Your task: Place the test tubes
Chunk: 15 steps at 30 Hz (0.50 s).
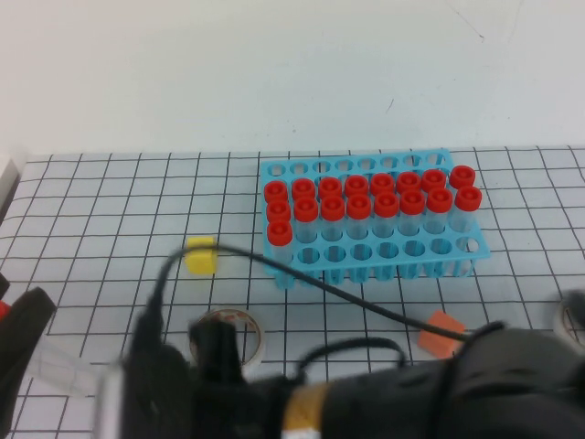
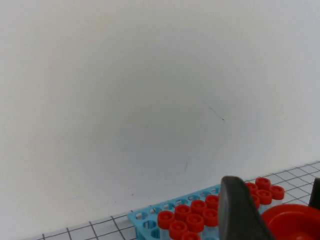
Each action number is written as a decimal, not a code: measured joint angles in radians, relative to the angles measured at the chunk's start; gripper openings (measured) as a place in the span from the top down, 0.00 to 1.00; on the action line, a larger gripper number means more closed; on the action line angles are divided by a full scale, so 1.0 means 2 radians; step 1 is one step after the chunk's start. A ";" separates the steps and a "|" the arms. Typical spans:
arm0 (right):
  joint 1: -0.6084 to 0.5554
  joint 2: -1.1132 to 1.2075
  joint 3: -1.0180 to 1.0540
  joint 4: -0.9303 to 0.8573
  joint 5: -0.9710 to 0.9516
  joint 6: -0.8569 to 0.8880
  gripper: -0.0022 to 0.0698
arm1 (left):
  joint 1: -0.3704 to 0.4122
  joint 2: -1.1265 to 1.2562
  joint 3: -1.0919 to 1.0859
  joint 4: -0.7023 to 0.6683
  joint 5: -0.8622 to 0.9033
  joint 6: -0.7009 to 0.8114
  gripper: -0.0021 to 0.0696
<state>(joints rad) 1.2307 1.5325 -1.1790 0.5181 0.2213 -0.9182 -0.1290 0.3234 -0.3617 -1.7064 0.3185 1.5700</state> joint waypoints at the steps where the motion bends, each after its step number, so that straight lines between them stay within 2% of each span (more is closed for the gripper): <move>1: 0.000 -0.010 0.000 0.000 0.026 0.000 0.30 | 0.000 0.000 0.000 0.000 -0.005 0.001 0.62; 3: 0.000 -0.031 0.000 -0.001 0.088 0.003 0.41 | 0.000 0.000 0.000 0.000 -0.008 0.002 0.62; 6: -0.003 -0.063 0.000 -0.023 0.175 0.030 0.66 | 0.000 0.000 0.000 0.000 -0.005 0.006 0.62; 7: -0.003 -0.075 0.000 -0.042 0.205 0.048 0.76 | 0.000 0.000 0.000 0.000 -0.003 0.006 0.62; 9: -0.004 -0.097 0.000 -0.090 0.262 0.103 0.87 | 0.000 0.001 0.000 0.000 0.007 0.006 0.62; 12: -0.004 -0.131 0.001 -0.170 0.354 0.198 0.93 | 0.000 0.017 -0.013 0.000 0.024 0.008 0.62; 15: -0.004 -0.170 0.021 -0.243 0.421 0.271 0.95 | 0.000 0.047 -0.036 0.000 0.041 0.008 0.62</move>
<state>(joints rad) 1.2223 1.1920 -1.1378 0.0320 1.0628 -0.3759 -0.1290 0.4177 -0.4340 -1.7064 0.4013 1.5850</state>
